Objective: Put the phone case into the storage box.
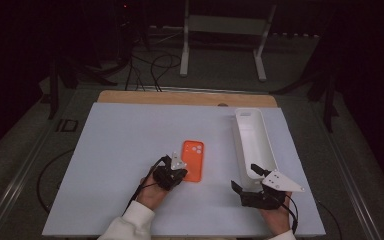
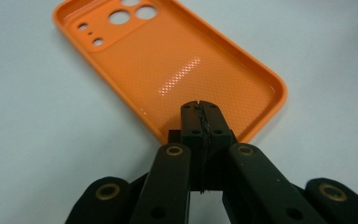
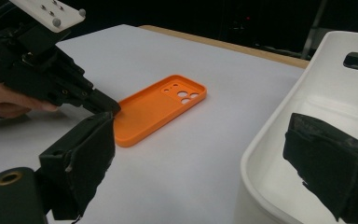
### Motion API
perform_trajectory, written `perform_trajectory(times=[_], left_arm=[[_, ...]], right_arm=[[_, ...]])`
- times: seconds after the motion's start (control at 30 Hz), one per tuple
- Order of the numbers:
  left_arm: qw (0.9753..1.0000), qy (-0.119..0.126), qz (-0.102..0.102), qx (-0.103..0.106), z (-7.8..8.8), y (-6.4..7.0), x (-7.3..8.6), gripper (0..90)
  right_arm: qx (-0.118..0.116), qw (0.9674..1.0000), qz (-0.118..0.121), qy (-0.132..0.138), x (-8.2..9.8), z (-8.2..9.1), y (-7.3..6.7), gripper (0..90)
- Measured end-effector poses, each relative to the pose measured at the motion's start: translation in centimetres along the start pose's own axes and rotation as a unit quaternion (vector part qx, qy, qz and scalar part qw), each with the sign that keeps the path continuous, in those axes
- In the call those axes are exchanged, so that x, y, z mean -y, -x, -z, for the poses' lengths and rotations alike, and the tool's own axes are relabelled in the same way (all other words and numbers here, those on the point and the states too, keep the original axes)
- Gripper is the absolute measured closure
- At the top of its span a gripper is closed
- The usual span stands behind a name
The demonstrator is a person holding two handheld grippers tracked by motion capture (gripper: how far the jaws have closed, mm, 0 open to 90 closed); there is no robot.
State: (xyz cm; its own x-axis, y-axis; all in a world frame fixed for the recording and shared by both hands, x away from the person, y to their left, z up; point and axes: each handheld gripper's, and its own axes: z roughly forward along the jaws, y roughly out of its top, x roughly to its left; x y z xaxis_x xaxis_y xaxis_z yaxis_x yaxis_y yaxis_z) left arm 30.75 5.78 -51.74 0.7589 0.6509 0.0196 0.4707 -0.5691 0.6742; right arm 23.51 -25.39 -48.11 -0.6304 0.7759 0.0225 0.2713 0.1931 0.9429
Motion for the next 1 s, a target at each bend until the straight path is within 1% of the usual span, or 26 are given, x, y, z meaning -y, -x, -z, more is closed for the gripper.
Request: perform_trajectory(times=[0.1, 0.33, 0.63, 0.77, 0.87, 1.0], left_arm=[[1.0, -0.003, 0.001, -0.009, 0.2, -0.4, 0.2, 90.0], [0.9993, -0.007, 0.021, -0.032, 0.9, -1.8, 0.9, 90.0], [0.9979, -0.011, 0.04, -0.049, 1.6, -3.3, 1.7, 90.0], [0.9972, -0.013, 0.045, -0.058, 1.9, -3.9, 2.0, 90.0], [0.9967, -0.016, 0.045, -0.066, 2.1, -4.3, 2.2, 90.0], [0.9956, -0.018, 0.052, -0.076, 2.3, -5.0, 2.4, 90.0]], right_arm=[[0.0, 1.0, 0.0, 0.0, 0.0, 0.0, 0.0, 9.0], [0.0, 1.0, 0.0, 0.0, 0.0, 0.0, 0.0, 9.0], [0.0, 1.0, 0.001, -0.002, 0.0, 0.0, 0.0, 9.0], [-0.001, 1.0, 0.001, -0.003, 0.0, -0.1, 0.0, 9.0], [0.0, 1.0, 0.001, -0.003, 0.0, -0.1, 0.0, 9.0], [-0.001, 1.0, 0.001, -0.002, 0.0, -0.1, 0.0, 9.0]])
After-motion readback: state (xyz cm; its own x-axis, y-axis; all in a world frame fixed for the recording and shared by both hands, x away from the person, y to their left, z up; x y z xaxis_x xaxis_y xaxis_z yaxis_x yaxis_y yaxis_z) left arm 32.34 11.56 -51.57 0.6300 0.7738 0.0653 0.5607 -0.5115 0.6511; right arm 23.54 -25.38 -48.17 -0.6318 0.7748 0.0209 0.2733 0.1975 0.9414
